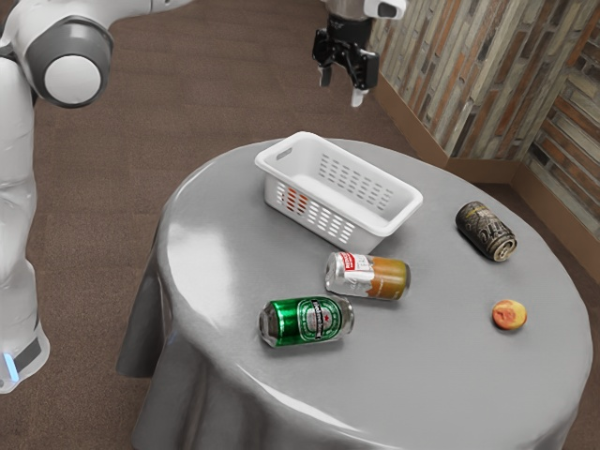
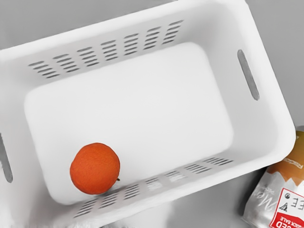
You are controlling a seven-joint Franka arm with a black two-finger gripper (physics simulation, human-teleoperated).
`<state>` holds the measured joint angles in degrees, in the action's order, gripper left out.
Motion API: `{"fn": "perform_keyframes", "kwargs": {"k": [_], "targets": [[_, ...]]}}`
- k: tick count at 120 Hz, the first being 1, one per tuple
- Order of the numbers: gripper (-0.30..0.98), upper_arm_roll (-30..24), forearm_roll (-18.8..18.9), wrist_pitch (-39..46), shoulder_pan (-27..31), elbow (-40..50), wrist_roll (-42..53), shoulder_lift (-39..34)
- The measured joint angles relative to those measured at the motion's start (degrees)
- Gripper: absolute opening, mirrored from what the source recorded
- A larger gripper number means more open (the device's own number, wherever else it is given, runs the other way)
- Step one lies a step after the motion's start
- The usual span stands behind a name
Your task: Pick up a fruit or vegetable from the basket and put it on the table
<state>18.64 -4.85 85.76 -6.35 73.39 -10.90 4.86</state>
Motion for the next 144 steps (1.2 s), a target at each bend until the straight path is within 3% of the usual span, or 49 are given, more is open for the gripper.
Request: {"fn": "perform_keyframes", "kwargs": {"k": [28,68,121,144], "targets": [[0.69,6.7,-2.3,-0.1,0.9,1.6,-12.4,2.8],[0.69,6.9,-2.8,-0.5,-0.1,4.0,-20.9,4.3],[0.69,7.0,-0.3,3.3,-4.6,17.9,-20.3,-1.3],[0.69,6.6,0.8,6.7,-5.8,19.5,-18.4,-1.0]]}}
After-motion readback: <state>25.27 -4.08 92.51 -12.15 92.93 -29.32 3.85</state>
